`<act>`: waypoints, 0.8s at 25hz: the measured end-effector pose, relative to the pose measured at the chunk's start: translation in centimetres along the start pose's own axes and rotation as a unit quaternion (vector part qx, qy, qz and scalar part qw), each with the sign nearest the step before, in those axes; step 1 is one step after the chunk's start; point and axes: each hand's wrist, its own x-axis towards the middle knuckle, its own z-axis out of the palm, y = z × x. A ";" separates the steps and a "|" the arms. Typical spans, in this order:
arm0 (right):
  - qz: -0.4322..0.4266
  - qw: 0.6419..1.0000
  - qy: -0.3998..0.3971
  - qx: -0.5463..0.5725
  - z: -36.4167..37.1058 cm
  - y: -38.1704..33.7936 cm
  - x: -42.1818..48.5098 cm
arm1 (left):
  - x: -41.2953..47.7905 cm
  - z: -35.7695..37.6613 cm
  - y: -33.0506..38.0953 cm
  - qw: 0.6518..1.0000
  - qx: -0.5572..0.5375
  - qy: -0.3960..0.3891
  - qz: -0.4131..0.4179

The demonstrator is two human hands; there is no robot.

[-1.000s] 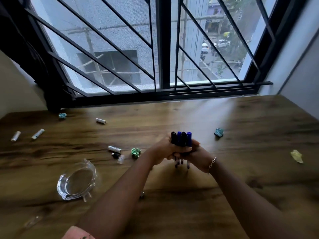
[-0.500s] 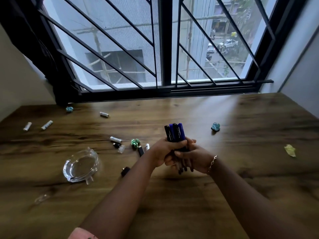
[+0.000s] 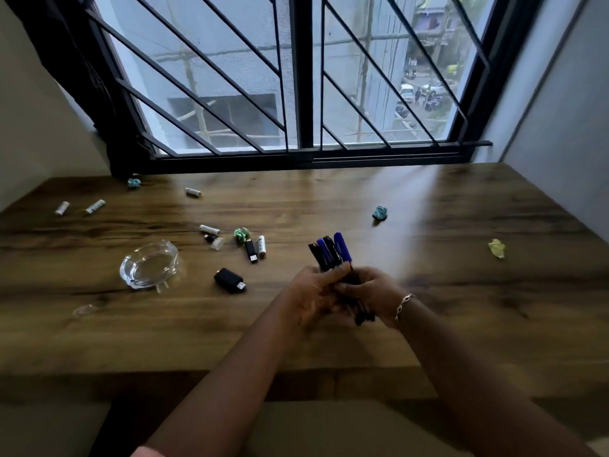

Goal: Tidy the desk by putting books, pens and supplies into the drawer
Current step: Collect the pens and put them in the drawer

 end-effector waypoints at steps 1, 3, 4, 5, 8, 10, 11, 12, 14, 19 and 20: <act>-0.008 0.997 0.044 -0.069 -0.9 0.0 -0.8 | -0.1 0.7 -0.8 0.999 0.014 0.029 0.011; -0.015 0.968 0.139 -0.209 -3.3 0.4 -1.8 | -0.1 1.8 -2.3 0.989 0.107 0.085 0.057; -0.021 0.940 0.184 -0.286 -4.7 0.5 -1.9 | -0.3 2.4 -2.8 0.975 0.169 0.110 0.094; -0.030 0.899 0.220 -0.377 -5.9 0.6 -1.9 | -0.4 3.0 -3.2 0.956 0.231 0.126 0.131; -0.035 0.747 0.256 -0.613 -8.5 0.1 -2.4 | -0.9 5.5 -4.0 0.909 0.349 0.115 0.196; -0.032 0.682 0.249 -0.687 -9.6 -0.1 -2.5 | -0.9 6.9 -4.7 0.885 0.409 0.092 0.202; -0.034 0.651 0.242 -0.719 -10.0 0.0 -2.5 | -0.6 7.3 -5.0 0.869 0.444 0.089 0.198; -0.033 0.625 0.236 -0.744 -10.4 0.3 -2.3 | -0.2 7.5 -5.3 0.848 0.483 0.089 0.198; -0.046 0.610 0.219 -0.760 -11.4 0.7 -1.8 | 0.8 7.9 -5.4 0.796 0.561 0.095 0.206; -0.118 0.640 0.170 -0.740 -12.9 2.1 -0.2 | 4.0 9.3 -4.3 0.676 0.707 0.077 0.191; -0.129 0.648 0.162 -0.733 -13.6 2.6 0.1 | 4.6 9.5 -4.3 0.658 0.728 0.061 0.182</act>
